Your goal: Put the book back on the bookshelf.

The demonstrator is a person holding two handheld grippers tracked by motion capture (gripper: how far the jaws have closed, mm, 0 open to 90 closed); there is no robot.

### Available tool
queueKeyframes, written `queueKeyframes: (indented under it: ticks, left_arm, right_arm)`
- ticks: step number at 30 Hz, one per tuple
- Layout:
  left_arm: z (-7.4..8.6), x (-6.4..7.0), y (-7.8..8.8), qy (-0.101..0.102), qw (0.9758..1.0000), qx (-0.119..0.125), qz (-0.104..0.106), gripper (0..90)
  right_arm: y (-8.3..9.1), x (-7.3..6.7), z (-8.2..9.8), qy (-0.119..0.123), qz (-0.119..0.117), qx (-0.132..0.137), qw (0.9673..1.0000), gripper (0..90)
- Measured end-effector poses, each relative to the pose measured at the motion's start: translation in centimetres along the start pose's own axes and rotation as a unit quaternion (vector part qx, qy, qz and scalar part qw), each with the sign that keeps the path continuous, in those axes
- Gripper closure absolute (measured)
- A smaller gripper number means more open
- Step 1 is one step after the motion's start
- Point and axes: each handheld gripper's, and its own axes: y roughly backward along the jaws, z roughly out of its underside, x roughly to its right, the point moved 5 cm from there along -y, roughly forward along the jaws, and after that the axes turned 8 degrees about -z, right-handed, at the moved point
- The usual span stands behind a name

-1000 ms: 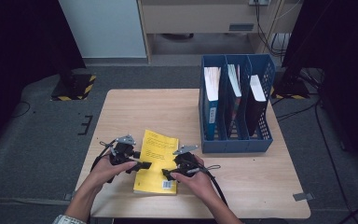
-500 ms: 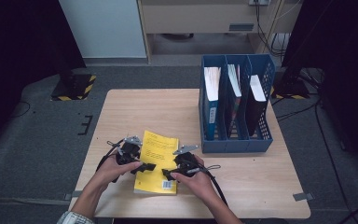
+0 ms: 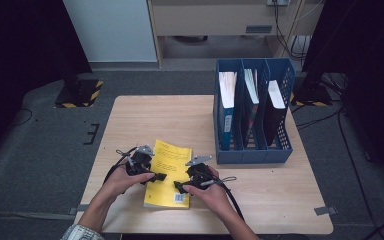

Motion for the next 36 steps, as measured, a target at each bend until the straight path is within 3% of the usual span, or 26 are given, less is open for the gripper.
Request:
queueKeyframes:
  ticks: [11, 18, 36]
  left_arm:
    - [-0.2, -0.1, 0.8, -0.005, 0.9999, 0.008, -0.005, 73.1]
    - [-0.7, 0.2, 1.4, -0.009, 0.9998, 0.015, -0.001, 77.7]
    - [-1.4, 0.8, 2.9, -0.005, 0.999, 0.043, 0.011, 84.9]
  right_arm:
    - [0.0, 0.1, -0.1, 0.013, -0.007, -0.018, 0.9997, 10.4]
    - [0.2, 0.8, -0.4, 0.025, -0.024, -0.032, 0.9989, 10.6]
    - [0.2, 1.9, -1.0, 0.004, -0.051, -0.029, 0.9983, 5.8]
